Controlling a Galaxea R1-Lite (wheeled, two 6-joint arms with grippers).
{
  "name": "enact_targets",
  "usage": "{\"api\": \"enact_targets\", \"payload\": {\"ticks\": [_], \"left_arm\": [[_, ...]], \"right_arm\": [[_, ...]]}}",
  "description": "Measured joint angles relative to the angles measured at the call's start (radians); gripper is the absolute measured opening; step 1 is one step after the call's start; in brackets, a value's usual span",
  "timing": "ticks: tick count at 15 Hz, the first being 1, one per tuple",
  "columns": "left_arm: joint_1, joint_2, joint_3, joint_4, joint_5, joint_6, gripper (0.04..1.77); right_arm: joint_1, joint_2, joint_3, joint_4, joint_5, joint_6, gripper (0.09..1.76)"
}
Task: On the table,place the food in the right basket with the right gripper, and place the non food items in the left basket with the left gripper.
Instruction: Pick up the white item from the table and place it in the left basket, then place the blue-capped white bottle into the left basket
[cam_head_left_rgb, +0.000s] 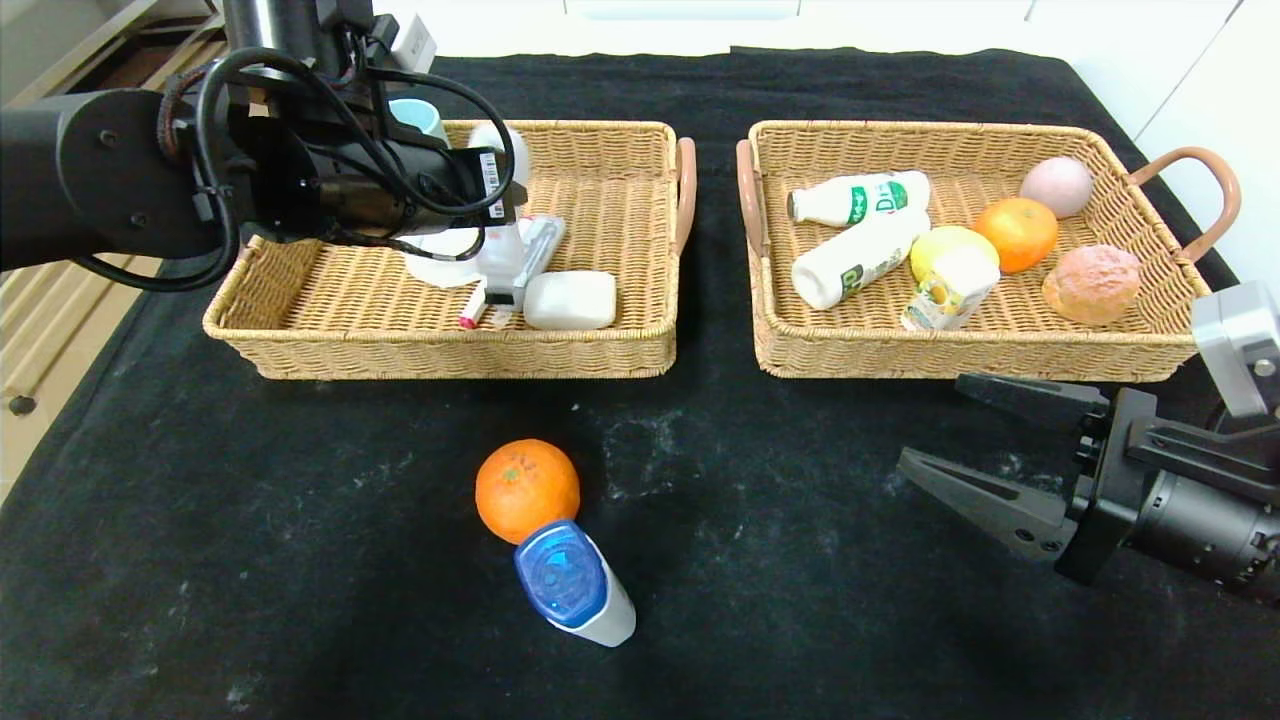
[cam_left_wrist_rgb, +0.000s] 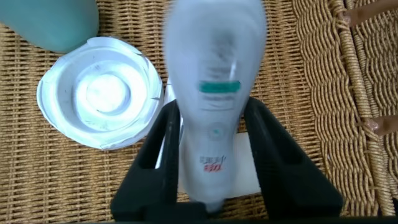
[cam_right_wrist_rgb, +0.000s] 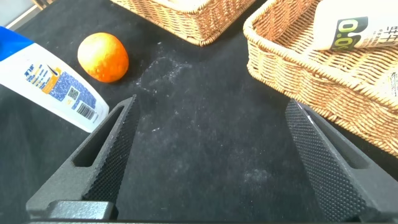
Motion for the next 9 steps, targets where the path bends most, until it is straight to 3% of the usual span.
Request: {"api": "enact_targets", "payload": {"ticks": [4,9], "left_arm": [[-0.009,0.006,0.001,0.0,0.0,0.0,1.19],[-0.014,-0.001,0.014,0.004,0.0,0.001,1.44]], "right_arm": [[0.001,0.0,0.002,0.0,0.0,-0.001,1.71],[0.001,0.0,0.003,0.0,0.0,-0.001,1.71]]}}
